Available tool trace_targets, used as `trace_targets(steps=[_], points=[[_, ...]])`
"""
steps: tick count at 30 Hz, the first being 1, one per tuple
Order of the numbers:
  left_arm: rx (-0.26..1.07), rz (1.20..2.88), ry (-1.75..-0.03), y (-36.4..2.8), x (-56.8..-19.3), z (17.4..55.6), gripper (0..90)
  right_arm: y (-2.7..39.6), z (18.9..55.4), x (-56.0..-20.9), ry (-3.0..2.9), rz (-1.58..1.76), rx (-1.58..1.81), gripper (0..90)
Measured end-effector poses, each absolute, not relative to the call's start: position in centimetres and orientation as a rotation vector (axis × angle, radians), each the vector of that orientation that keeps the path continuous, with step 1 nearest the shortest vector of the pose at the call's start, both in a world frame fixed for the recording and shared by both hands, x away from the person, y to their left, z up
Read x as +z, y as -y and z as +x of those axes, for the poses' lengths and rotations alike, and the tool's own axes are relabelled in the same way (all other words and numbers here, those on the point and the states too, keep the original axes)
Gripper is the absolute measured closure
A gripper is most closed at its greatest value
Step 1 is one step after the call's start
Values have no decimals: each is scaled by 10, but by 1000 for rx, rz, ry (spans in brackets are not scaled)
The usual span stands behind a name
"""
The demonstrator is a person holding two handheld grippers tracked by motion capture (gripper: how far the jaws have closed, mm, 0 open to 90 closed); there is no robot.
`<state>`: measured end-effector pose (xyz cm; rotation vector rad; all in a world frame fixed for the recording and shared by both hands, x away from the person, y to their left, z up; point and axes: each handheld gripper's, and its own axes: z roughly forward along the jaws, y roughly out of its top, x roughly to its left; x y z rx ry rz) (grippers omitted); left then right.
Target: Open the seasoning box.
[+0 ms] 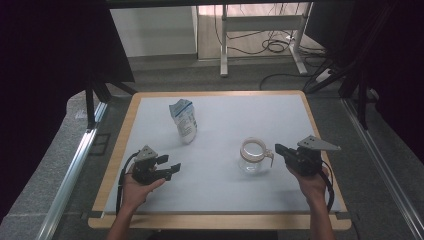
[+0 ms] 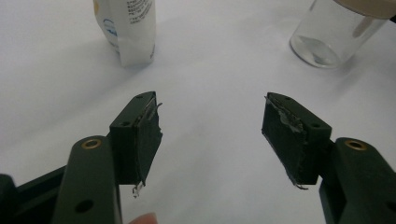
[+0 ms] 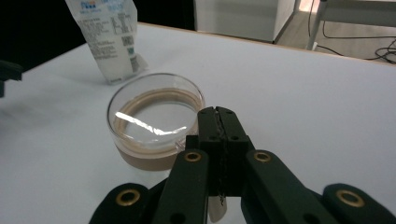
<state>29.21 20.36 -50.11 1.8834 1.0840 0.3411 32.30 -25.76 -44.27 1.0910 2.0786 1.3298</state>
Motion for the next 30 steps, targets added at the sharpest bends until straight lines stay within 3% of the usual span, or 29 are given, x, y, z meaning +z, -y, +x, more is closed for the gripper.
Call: trace_targets(steps=[30], points=[[273,1909,-1063,-191,-512,294,328,242,328,-451,-2098,1059,1274,895]])
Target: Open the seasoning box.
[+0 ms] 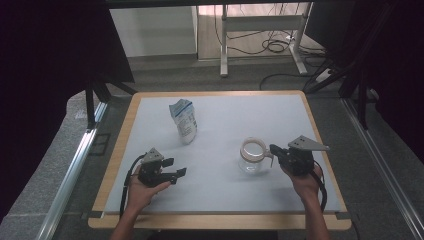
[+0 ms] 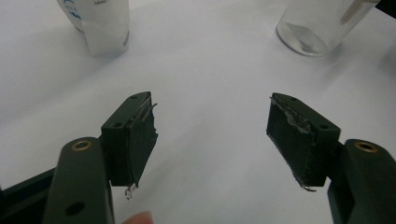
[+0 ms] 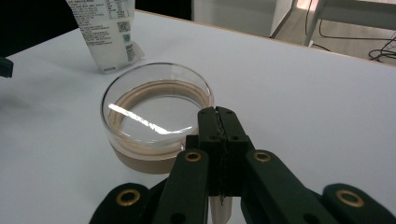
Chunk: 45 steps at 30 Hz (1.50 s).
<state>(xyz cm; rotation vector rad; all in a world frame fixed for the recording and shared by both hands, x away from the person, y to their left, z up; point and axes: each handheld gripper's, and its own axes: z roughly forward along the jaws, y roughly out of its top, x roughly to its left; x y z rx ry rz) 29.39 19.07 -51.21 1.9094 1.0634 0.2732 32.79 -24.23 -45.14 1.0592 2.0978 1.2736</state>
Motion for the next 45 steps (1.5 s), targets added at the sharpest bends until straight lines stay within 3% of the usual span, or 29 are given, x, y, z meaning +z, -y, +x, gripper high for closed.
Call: trace_targets(steps=[12,23,33,45], points=[[219,1934,-1018,-178,-513,296,446,245,326,-453,-2093,1061,1289,896],[199,1929,-976,-145,-508,308,822,244,325,-453,-2089,1050,1282,896],[225,1965,-861,-97,-488,325,888,244,324,-453,-2089,1047,1271,896],[205,2008,-780,-49,-477,344,897,244,324,-454,-2094,1046,1272,896]])
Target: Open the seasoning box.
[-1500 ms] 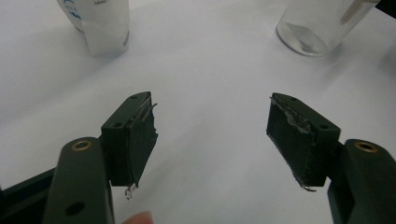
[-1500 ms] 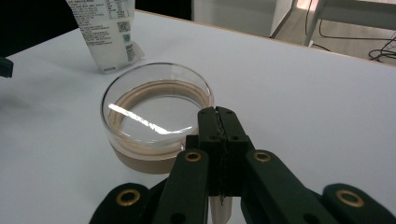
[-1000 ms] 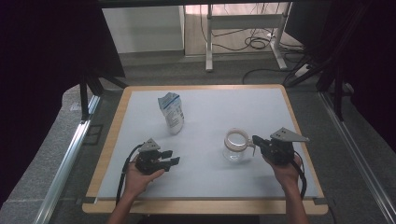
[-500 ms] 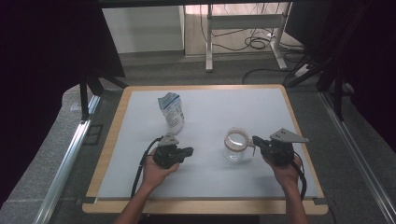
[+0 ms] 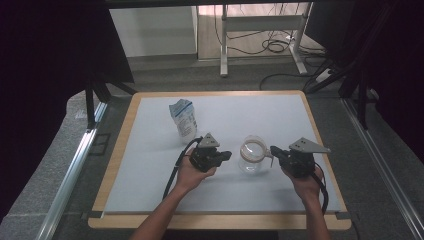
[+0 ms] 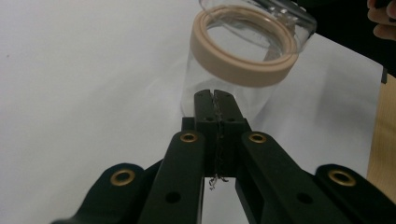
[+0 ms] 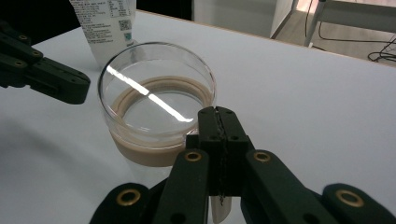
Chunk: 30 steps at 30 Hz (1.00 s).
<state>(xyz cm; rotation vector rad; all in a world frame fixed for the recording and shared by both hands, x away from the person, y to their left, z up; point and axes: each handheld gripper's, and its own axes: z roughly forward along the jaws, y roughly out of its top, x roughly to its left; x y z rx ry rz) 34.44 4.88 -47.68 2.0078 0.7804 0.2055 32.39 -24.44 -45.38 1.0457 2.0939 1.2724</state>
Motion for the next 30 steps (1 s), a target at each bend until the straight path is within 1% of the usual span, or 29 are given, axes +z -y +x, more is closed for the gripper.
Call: trace_targets(steps=[8,13,20,26,29,30], points=[[199,2013,-736,-34,-469,348,897,245,324,-454,-2096,1046,1274,896],[168,2005,-730,-26,-469,351,898,245,324,-454,-2096,1049,1279,896],[175,2005,-716,-20,-466,350,898,245,323,-455,-2097,1045,1279,896],[168,2023,-698,-17,-461,352,900,238,306,-452,-2118,994,1308,894],[155,2020,-697,-17,-461,354,900,232,298,-458,-2167,973,1322,890],[149,2017,-699,-16,-461,355,900,230,296,-462,-2183,971,1321,876]])
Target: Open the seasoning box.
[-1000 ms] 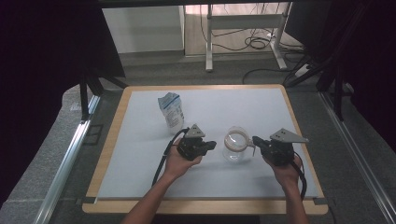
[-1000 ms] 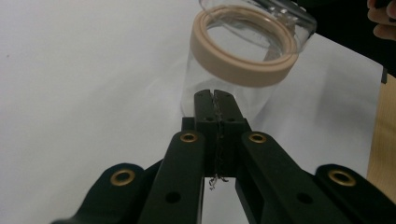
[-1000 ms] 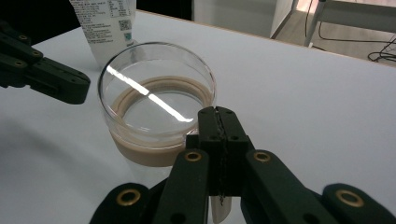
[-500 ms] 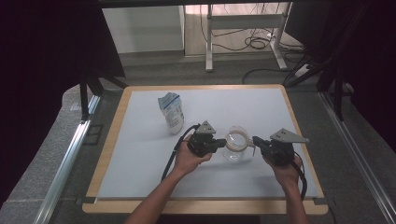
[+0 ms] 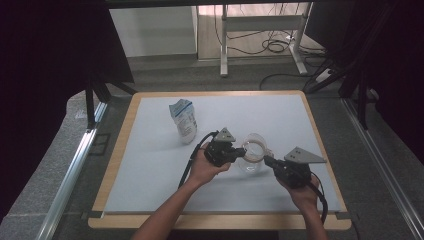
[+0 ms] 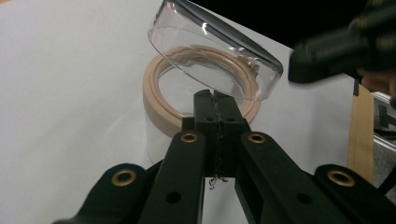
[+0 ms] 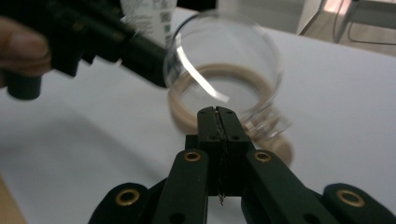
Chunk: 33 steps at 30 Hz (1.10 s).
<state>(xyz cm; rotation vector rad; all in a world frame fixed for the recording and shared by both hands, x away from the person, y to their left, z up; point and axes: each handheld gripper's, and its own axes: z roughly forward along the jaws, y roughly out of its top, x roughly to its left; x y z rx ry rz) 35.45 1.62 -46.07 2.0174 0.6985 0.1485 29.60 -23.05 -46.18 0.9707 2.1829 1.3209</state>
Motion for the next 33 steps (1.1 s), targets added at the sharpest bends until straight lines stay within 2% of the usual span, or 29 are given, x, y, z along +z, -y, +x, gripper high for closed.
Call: trace_targets(steps=[4,12,16,33], points=[[138,2017,-692,-13,-458,356,900,229,290,-480,-2223,980,1311,855],[139,2016,-660,0,-443,356,900,226,285,-510,-2313,975,1233,695],[146,2013,-644,8,-435,356,900,220,286,-517,-2350,960,1208,643],[138,2058,-571,44,-424,355,900,220,288,-524,-2358,951,1184,592]])
